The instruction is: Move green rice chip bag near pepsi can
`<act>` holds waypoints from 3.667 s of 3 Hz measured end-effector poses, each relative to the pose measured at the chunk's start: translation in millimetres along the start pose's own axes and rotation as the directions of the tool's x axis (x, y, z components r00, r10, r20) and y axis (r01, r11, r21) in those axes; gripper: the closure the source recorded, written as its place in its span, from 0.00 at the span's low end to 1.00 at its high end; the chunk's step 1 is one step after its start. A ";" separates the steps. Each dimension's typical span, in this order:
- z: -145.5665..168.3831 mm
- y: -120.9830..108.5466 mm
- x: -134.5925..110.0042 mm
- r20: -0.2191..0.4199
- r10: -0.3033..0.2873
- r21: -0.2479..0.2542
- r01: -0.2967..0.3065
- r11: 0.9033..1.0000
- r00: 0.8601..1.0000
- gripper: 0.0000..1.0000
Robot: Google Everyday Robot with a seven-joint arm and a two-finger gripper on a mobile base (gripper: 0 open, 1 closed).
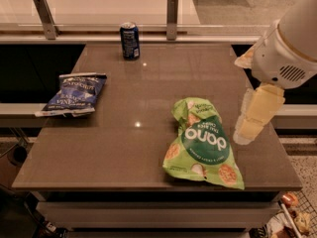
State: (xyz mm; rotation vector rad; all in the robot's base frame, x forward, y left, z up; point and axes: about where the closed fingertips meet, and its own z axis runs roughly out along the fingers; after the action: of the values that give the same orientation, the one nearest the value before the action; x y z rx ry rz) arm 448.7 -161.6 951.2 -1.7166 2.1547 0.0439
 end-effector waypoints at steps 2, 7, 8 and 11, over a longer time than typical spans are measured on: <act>48.8 24.1 -29.5 0.038 0.052 -0.097 -0.048 0.994 0.998 0.00; 153.9 -3.2 -61.5 0.117 0.190 -0.187 -0.167 0.968 0.975 0.17; 153.3 -3.2 -61.7 0.117 0.190 -0.187 -0.166 0.968 0.975 0.41; 150.6 -2.4 -63.7 0.116 0.186 -0.186 -0.163 0.969 0.976 1.00</act>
Offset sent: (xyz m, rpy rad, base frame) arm -0.0015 0.0761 -0.0702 0.1179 0.1587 -0.0113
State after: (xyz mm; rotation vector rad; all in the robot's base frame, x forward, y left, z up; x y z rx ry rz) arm 503.8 -63.9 832.3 -1.5589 2.2521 0.3968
